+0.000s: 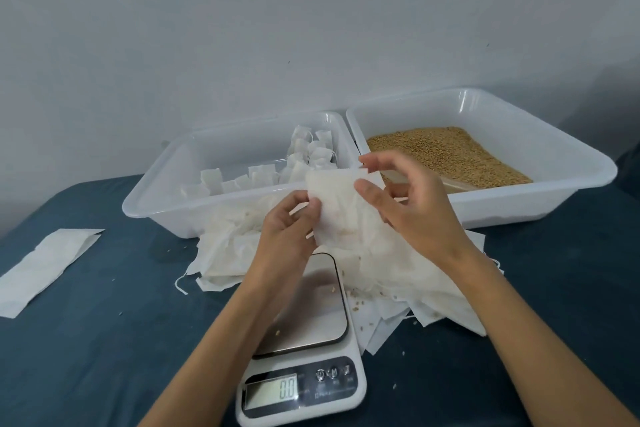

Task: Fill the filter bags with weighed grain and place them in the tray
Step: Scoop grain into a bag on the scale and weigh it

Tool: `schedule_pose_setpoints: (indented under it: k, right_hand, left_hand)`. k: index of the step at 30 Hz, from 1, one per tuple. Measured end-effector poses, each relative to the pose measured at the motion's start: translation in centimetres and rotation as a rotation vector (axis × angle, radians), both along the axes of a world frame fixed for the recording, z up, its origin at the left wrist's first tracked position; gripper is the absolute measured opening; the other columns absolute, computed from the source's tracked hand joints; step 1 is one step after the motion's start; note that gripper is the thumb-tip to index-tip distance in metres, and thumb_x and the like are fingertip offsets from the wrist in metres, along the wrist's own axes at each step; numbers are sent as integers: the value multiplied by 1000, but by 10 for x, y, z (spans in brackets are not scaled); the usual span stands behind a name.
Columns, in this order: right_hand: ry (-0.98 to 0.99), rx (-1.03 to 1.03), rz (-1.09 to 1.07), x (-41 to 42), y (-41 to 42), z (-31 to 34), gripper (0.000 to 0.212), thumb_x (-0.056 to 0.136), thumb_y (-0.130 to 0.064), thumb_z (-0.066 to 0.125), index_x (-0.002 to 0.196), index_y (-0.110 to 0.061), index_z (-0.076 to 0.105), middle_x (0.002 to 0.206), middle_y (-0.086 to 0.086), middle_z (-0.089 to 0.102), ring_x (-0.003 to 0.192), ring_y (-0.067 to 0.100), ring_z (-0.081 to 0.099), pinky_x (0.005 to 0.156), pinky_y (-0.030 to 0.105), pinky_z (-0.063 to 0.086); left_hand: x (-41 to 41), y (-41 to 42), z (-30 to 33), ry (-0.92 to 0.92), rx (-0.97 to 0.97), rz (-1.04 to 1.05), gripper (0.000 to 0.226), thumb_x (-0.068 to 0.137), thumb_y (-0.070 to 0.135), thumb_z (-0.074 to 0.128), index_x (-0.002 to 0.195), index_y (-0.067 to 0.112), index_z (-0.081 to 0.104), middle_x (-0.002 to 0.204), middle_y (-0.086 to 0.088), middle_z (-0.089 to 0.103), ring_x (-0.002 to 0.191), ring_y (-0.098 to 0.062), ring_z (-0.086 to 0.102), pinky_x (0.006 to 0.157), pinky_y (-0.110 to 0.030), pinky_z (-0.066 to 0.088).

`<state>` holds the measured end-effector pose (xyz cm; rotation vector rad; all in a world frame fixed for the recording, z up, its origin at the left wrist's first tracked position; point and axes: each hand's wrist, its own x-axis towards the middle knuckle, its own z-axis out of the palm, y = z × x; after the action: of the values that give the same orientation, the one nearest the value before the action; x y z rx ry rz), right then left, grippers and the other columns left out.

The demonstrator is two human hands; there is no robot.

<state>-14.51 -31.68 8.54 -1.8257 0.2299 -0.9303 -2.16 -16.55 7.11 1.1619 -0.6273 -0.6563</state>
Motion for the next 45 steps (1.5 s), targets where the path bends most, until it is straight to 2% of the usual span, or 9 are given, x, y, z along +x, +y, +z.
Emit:
schedule_pose_setpoints:
  k: [5,10,12,15,20,23,27,41,45]
  right_hand:
    - [227,159,268,4,4,-5,73,76,-39,87,139,-36,49,99,0,70,60,22,64,46,30,47]
    - [120,267,290,6,7,0,52,83,-3,79,130,-11,59,80,7,70,62,20,61,49,31,53]
    - [60,315,244,4,5,3,42,85,-2,76,125,-9,64,79,11,67,61,17,60,50,29,53]
    - [61,320,201,3,5,5,32,90,-3,72,122,-9,66,70,7,64,54,12,57,51,30,55]
    - [147,320,187,5,9,1,26,89,-7,74,114,-9,66,63,7,60,49,19,60,52,32,57]
    - [145,338,200,6,10,-2,22,90,-8,74,111,-9,67,63,11,57,50,20,59,49,30,54]
    - [72,422,309,5,12,1,30,91,-26,72,112,-6,63,73,15,65,59,23,63,53,30,55]
    - [92,153,291,14,24,-10,27,80,-26,85,85,-13,61,78,10,62,74,29,66,71,26,55]
    - [62,217,319,13,24,-7,30,76,-19,84,90,-4,63,80,4,67,75,22,71,68,27,58]
  left_hand:
    - [8,1,-3,107,-80,49,13,107,15,51,111,6,60,104,-15,73,85,-25,72,76,-37,62]
    - [7,8,-5,79,-90,40,8,103,7,60,109,11,61,102,-14,76,88,-27,75,73,-33,61]
    - [4,9,-7,24,-47,78,34,95,0,67,124,14,56,109,-14,76,93,-28,75,78,-34,61]
    - [-2,10,-8,-288,61,261,58,92,6,73,137,36,51,119,-2,67,100,-16,69,84,-31,59]
    - [-9,15,-4,-727,83,330,14,88,43,78,96,35,69,103,6,68,104,-20,64,85,-28,51]
    - [-13,15,-6,-718,160,189,25,81,49,84,84,29,71,88,7,70,91,-14,66,80,-19,47]
    - [-10,12,-7,-612,130,100,12,92,28,80,83,21,77,77,1,71,72,-26,62,72,-49,54]
    - [-8,11,-5,-360,128,40,22,95,11,73,74,18,72,67,-4,66,63,-12,52,59,-21,42]
    - [-8,13,-2,-249,82,6,20,87,34,73,70,25,73,71,-2,65,67,-14,55,60,-22,43]
